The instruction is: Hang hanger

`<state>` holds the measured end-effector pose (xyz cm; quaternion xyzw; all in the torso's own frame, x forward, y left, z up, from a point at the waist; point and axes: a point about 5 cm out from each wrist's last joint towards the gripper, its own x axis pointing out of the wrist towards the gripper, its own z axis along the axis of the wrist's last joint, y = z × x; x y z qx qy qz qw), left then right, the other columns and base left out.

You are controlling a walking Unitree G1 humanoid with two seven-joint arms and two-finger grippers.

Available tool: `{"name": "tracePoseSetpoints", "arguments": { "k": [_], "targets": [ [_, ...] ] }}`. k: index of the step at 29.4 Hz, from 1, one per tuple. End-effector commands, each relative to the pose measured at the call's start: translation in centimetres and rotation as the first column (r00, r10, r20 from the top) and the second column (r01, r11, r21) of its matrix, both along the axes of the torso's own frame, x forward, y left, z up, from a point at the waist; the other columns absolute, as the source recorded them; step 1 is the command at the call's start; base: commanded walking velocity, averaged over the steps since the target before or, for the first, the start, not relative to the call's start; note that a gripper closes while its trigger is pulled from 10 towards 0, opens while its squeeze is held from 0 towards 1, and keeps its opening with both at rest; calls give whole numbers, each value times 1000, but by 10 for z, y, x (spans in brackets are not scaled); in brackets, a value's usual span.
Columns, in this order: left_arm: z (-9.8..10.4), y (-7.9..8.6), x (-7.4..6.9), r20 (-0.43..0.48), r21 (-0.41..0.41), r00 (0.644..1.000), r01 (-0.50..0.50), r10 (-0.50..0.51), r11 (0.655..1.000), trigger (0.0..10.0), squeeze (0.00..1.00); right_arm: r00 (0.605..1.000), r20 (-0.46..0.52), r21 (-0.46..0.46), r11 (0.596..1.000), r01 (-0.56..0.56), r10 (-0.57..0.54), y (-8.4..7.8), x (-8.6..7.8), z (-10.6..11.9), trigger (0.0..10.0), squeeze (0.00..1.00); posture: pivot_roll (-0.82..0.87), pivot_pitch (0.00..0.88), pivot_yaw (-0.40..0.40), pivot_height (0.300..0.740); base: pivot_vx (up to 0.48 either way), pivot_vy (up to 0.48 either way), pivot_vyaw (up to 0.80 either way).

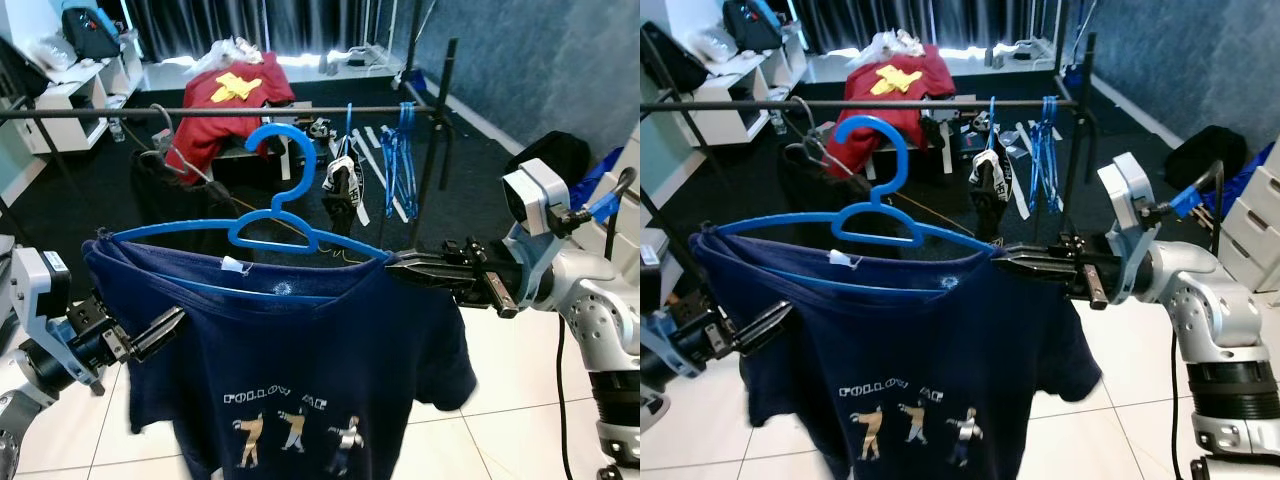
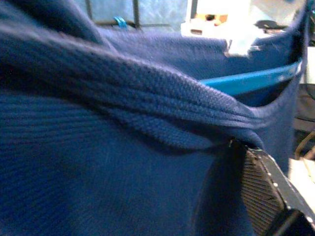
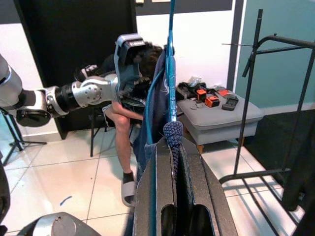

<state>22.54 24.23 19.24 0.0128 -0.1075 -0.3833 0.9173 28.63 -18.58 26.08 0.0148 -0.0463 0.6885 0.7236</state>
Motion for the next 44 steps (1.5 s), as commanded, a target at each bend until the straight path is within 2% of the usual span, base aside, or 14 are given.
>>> {"name": "tracePoseSetpoints", "arguments": {
  "k": [1, 8, 14, 17, 18, 20, 25, 26, 28, 29, 32, 33, 36, 44],
  "targets": [
    [-4, -4, 0, -41, 54, 999, 37, -35, 998, 0, 0, 999, 38, 35, 999, -28, 26, 3, -3, 12, 0, 0, -62, 0, -1, 740, 0, 0, 0],
    [-16, -2, 12, -60, 121, 995, -75, 82, 990, 0, 0, 997, 69, 81, 996, -39, 33, -1, -7, 24, 0, 0, -69, 0, 8, 740, 0, 0, 0],
    [-10, 45, 31, 49, 240, 894, -444, 446, 863, 0, 0, 998, 58, 54, 999, -7, 4, -6, -9, 20, 0, 0, -74, 0, 11, 740, 0, 0, 0],
    [-6, 53, 33, 69, 244, 866, -495, 494, 834, 0, 0, 998, 55, 48, 999, 1, -3, -7, -9, 19, 0, 0, -74, 0, 11, 740, 0, 0, 0],
    [0, 66, 33, 98, 251, 822, -566, 561, 785, 0, 0, 999, 45, 16, 999, 29, -30, -9, -7, 15, 0, 0, -74, 0, 10, 740, 0, 0, 0],
    [5, 76, 31, 120, 250, 788, -612, 603, 750, 0, 0, 997, 36, -31, 998, 63, -62, -11, -5, 10, 0, 0, -72, 0, 9, 740, 0, 0, 0],
    [11, 85, 30, 143, 254, 756, -651, 638, 715, 157, 0, 995, 26, -91, 991, 101, -99, -14, -2, 4, 0, 0, -69, 0, 8, 740, 0, 0, 0],
    [16, 89, 29, 166, 263, 739, -671, 653, 693, 1255, 0, 992, 14, -155, 980, 128, -128, -16, 0, -4, 0, 0, -68, 0, 7, 740, 0, 0, 0],
    [19, 87, 30, 185, 272, 737, -674, 650, 687, 1765, 0, 990, 1, -212, 967, 139, -142, -16, 0, -11, 0, 0, -68, 0, 6, 740, 0, 0, 0],
    [20, 85, 32, 204, 281, 738, -673, 643, 684, 3765, 0, 989, -9, -252, 957, 143, -150, -16, 0, -17, 0, 0, -67, 0, 5, 740, 0, 0, 0],
    [20, 81, 33, 216, 289, 746, -665, 630, 689, 3765, 0, 988, -17, -274, 951, 141, -151, -15, 0, -20, 0, 0, -67, 0, 4, 740, 0, 0, 0],
    [20, 74, 36, 229, 295, 760, -650, 609, 700, 9176, 0, 989, -24, -283, 950, 132, -144, -14, -1, -22, 0, 0, -66, 0, 4, 740, 0, 0, 0],
    [19, 64, 41, 244, 302, 769, -639, 590, 707, 10000, 0, 992, -34, -281, 953, 109, -123, -11, -3, -23, 0, 0, -66, 0, 6, 740, 0, 0, 0],
    [10, 50, 54, 262, 353, 764, -644, 589, 678, 10000, 0, 997, -77, -301, 954, -13, -11, 0, -14, -29, 0, 0, -75, 0, 7, 740, 0, 0, 0]
  ]
}}
